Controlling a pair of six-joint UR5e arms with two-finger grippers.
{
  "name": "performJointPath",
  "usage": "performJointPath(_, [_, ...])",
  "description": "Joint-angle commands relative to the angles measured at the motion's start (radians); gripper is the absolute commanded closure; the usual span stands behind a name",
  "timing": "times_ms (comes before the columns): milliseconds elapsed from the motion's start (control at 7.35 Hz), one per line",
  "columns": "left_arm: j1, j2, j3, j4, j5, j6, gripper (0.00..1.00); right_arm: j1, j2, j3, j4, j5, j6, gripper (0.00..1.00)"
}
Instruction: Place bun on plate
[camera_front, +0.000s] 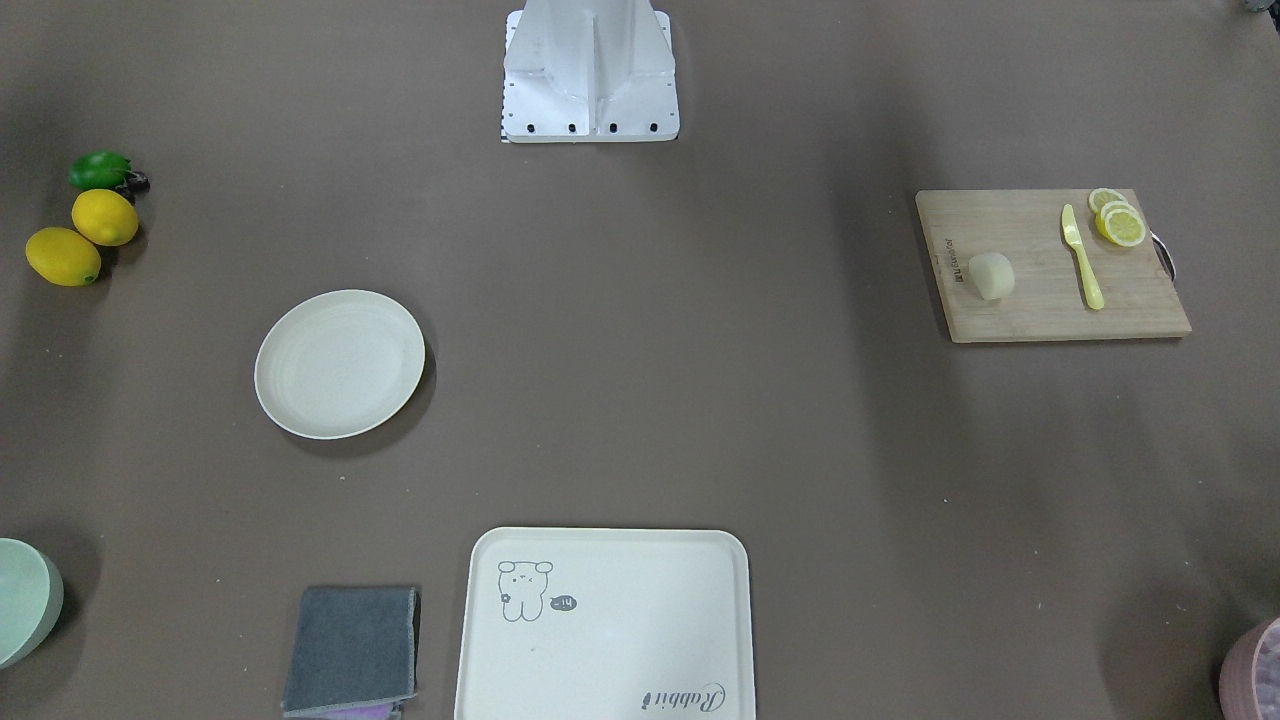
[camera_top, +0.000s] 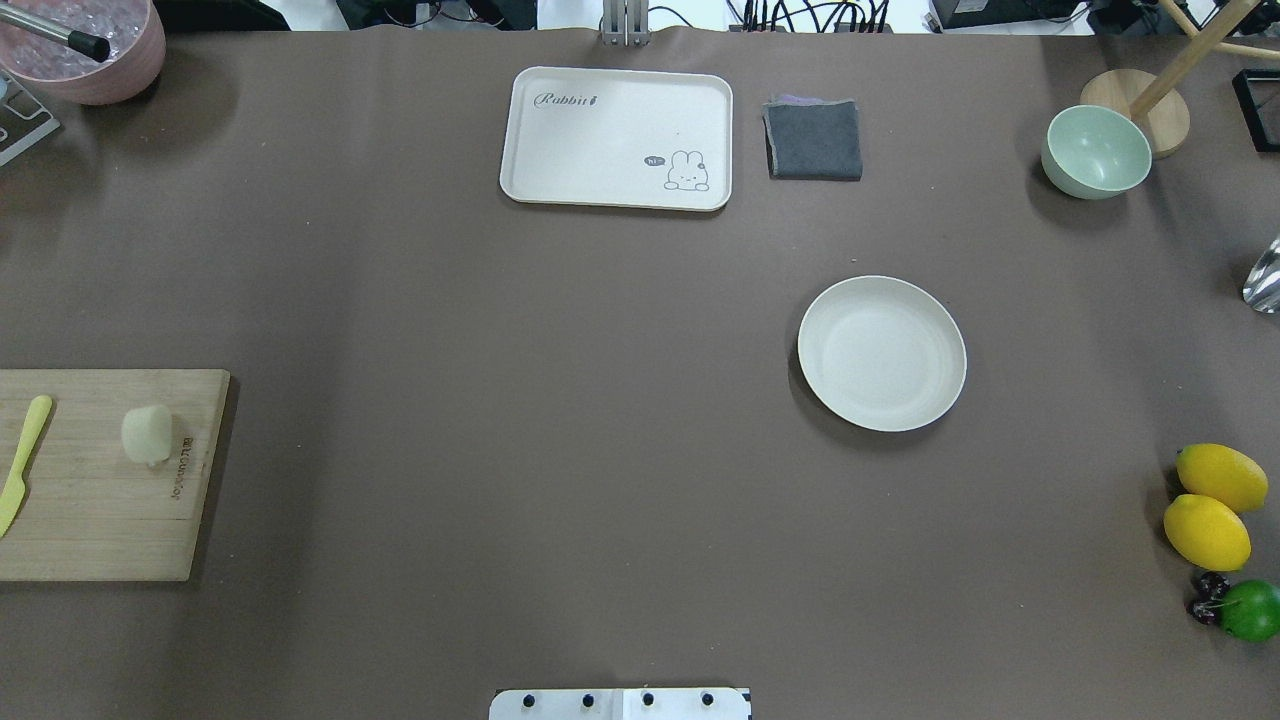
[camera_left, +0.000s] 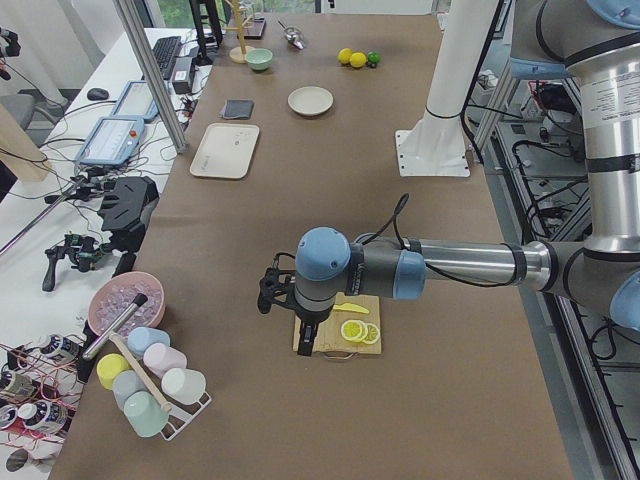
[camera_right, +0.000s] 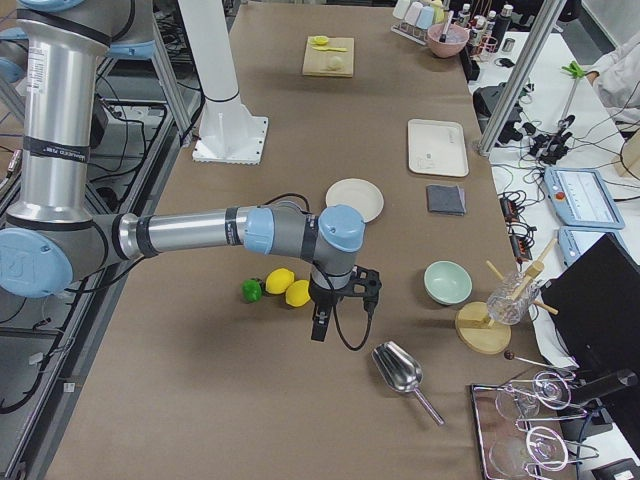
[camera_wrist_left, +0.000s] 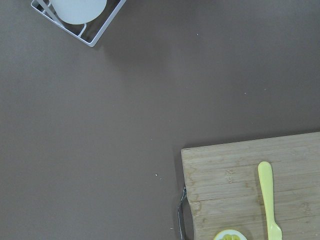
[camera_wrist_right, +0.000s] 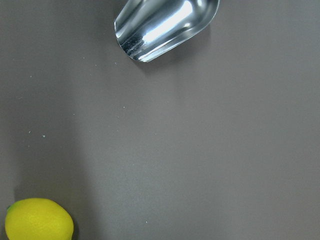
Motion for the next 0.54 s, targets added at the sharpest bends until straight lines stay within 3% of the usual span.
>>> performJointPath(0, [0.015, 0.002, 0.002, 0.0, 0.0, 0.0, 0.02, -0.004, 0.004, 0.0, -0.007, 0.004, 0.001, 0.0])
performJointPath(408, [0.017, -0.008, -0.008, -0.002, 0.0, 0.0, 0.02, 0.001, 0.026, 0.005, 0.007, 0.0, 0.018, 0.0])
